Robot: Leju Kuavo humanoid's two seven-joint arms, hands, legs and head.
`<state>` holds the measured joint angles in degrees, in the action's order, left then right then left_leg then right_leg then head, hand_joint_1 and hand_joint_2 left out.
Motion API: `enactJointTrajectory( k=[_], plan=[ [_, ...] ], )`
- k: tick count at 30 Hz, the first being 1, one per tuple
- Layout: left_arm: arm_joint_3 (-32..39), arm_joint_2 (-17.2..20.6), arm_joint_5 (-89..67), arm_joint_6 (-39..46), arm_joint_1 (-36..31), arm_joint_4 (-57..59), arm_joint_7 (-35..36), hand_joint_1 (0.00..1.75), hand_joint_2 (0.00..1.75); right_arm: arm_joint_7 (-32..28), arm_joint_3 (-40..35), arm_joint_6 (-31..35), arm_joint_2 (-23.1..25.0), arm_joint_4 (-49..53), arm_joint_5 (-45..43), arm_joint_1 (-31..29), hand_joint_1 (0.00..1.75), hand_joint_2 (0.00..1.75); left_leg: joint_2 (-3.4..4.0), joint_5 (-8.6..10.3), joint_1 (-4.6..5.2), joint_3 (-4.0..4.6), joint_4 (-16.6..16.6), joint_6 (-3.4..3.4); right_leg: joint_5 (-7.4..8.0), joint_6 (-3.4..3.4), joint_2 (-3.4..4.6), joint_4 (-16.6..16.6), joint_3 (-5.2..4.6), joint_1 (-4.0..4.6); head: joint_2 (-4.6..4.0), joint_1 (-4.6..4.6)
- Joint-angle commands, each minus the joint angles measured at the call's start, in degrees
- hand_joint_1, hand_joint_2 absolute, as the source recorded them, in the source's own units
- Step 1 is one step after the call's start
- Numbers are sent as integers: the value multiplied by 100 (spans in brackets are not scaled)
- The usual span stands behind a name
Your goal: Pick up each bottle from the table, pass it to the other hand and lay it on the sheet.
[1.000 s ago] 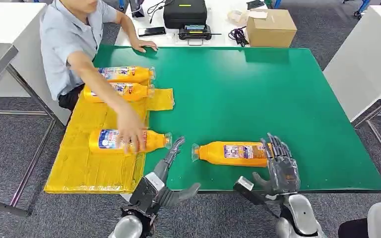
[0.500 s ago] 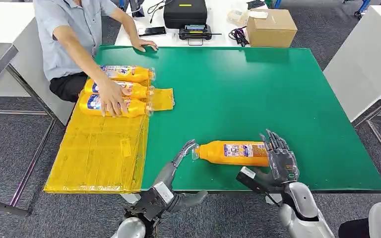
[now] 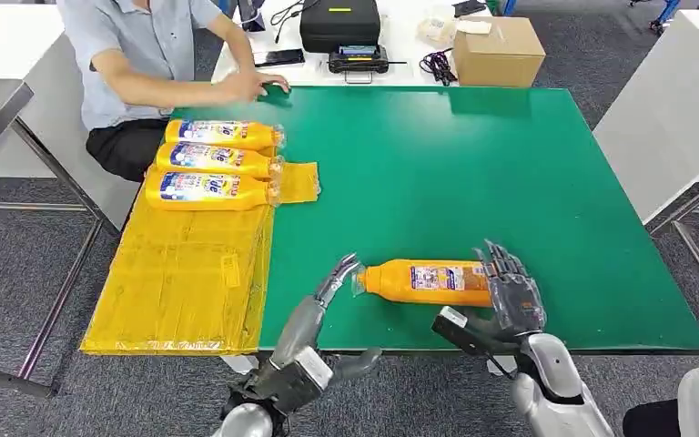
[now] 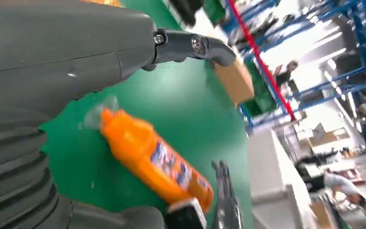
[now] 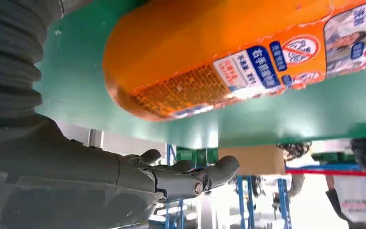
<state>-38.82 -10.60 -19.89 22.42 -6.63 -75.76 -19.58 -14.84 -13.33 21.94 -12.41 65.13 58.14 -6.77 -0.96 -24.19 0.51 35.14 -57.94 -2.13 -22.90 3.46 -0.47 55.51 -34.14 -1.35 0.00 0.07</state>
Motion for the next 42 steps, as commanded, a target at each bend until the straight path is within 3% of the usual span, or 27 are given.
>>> enactJointTrajectory(
  k=[1, 19, 24, 42],
  plan=[
    [-209, 115, -25, -77, -277, 278, 67, 0, 175, 100, -220, -21, 100, -798, 216, -392, 0, 175, 24, -15, -11, -36, 2, 17, -7, -21, 19, -8, 33, 12, 0, 0],
    [-290, 79, -131, -220, -372, 361, 158, 0, 175, 50, -486, -283, 135, -252, 112, -311, 0, 175, 19, -15, -10, -27, -4, 16, -9, -20, 14, -1, 24, 11, 0, 0],
    [-316, 85, -227, -246, -374, 372, 189, 0, 175, -156, -472, -489, 159, -94, -291, -306, 0, 175, 18, -13, -9, -24, -2, 15, -7, -18, 14, -1, 21, 10, 0, 0],
    [-241, 71, -546, -131, -282, 417, 346, 0, 175, 1238, -1138, -1294, -189, -129, 583, -936, 0, 175, 24, -11, -6, -20, -2, 13, -4, -16, 20, 0, 15, 7, 0, 0]
  ],
)
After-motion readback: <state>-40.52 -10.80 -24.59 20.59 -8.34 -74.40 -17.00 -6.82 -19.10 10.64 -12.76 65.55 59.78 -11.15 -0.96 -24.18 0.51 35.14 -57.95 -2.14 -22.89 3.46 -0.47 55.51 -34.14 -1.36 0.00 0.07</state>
